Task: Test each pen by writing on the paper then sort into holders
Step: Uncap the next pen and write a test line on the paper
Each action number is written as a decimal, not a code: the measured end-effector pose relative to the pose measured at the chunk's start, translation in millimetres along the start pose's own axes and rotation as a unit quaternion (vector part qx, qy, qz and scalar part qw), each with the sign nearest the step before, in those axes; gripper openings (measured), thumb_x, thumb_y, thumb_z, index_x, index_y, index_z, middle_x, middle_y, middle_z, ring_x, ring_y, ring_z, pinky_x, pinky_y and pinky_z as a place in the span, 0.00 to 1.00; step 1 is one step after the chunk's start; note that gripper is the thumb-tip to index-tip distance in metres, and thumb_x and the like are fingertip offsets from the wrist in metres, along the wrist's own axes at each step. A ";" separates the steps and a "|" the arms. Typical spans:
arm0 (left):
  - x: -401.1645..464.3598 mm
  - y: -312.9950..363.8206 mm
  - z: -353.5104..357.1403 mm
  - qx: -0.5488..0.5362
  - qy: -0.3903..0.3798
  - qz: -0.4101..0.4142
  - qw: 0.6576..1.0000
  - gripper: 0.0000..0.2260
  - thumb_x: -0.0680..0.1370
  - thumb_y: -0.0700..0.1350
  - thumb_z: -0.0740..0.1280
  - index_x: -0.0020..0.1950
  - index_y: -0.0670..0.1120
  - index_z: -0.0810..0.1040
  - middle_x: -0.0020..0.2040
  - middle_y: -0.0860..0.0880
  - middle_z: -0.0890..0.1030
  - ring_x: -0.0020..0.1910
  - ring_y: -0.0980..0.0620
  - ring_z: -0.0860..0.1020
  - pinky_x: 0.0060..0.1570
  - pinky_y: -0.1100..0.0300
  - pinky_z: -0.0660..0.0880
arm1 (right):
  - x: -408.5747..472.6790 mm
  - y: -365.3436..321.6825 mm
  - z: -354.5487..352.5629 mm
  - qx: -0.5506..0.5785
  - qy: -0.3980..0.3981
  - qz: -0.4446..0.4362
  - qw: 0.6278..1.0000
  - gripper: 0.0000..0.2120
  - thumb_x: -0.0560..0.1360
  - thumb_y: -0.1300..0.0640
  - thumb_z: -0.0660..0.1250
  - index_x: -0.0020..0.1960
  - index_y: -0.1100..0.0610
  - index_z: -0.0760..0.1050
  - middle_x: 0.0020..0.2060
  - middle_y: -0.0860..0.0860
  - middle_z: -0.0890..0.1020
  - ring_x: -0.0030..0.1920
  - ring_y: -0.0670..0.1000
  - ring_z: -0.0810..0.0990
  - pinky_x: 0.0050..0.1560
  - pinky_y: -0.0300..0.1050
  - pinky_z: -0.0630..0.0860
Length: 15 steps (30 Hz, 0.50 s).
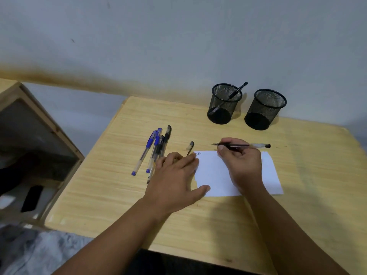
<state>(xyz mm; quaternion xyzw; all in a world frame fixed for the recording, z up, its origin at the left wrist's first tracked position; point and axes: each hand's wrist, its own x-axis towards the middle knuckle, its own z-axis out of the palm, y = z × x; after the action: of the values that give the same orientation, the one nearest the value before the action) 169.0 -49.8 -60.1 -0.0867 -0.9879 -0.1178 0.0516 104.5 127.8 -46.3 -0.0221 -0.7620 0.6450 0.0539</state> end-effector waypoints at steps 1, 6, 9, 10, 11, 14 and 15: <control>0.0 0.2 0.1 0.003 0.000 -0.001 1.000 0.32 0.72 0.71 0.57 0.71 0.56 0.70 0.76 0.60 0.66 0.68 0.52 0.63 0.62 0.53 0.53 | -2.5 -0.7 3.4 -0.005 -0.016 -0.002 1.000 0.07 0.74 0.63 0.73 0.50 0.55 0.82 0.43 0.50 0.87 0.45 0.46 0.86 0.54 0.46 0.82; -0.1 -0.6 0.3 -0.001 0.001 -0.003 1.000 0.32 0.71 0.72 0.57 0.70 0.56 0.71 0.75 0.60 0.68 0.67 0.52 0.64 0.61 0.53 0.54 | -1.6 3.0 11.8 -0.079 -0.028 -0.017 0.996 0.07 0.72 0.59 0.75 0.43 0.48 0.80 0.40 0.51 0.87 0.44 0.52 0.86 0.53 0.56 0.82; 0.2 -0.5 0.1 0.001 0.002 -0.008 1.000 0.32 0.71 0.72 0.58 0.70 0.56 0.71 0.74 0.60 0.68 0.67 0.52 0.65 0.61 0.52 0.55 | -0.5 3.5 13.0 -0.168 -0.015 -0.037 0.985 0.04 0.73 0.54 0.74 0.42 0.50 0.80 0.37 0.45 0.85 0.42 0.48 0.84 0.52 0.51 0.81; 0.3 -0.7 0.0 -0.002 0.003 -0.009 1.000 0.32 0.71 0.72 0.58 0.70 0.56 0.71 0.74 0.60 0.69 0.67 0.51 0.65 0.61 0.52 0.56 | -0.8 2.3 13.7 -0.193 -0.012 -0.046 0.980 0.03 0.74 0.54 0.74 0.43 0.51 0.81 0.36 0.43 0.83 0.42 0.46 0.83 0.52 0.49 0.80; 0.1 -0.9 -0.5 -0.005 0.002 -0.010 1.000 0.33 0.70 0.71 0.59 0.70 0.56 0.72 0.74 0.60 0.69 0.67 0.51 0.66 0.61 0.52 0.56 | -1.2 0.9 14.8 -0.213 -0.009 -0.055 0.975 0.03 0.74 0.54 0.73 0.44 0.52 0.82 0.35 0.41 0.82 0.41 0.45 0.82 0.52 0.47 0.79; 0.5 -2.3 -1.3 -0.008 -0.005 -0.009 1.000 0.34 0.70 0.71 0.58 0.71 0.56 0.71 0.74 0.59 0.69 0.67 0.50 0.66 0.59 0.53 0.54 | 0.3 1.2 16.7 -0.236 0.001 -0.055 0.970 0.05 0.75 0.53 0.72 0.46 0.54 0.83 0.37 0.45 0.83 0.43 0.47 0.81 0.53 0.48 0.79; 0.9 -2.9 -1.4 -0.007 -0.007 -0.009 1.000 0.34 0.70 0.71 0.58 0.71 0.56 0.71 0.74 0.59 0.69 0.68 0.50 0.66 0.58 0.53 0.54 | 1.4 1.3 16.8 -0.232 0.003 -0.048 0.971 0.05 0.75 0.52 0.72 0.46 0.54 0.84 0.38 0.46 0.84 0.43 0.48 0.82 0.52 0.49 0.79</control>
<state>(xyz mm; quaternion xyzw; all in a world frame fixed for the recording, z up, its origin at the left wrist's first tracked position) 167.7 -52.7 -59.3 -0.0787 -0.9882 -0.1241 0.0429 101.1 111.7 -50.3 0.0007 -0.8909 0.4469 0.0809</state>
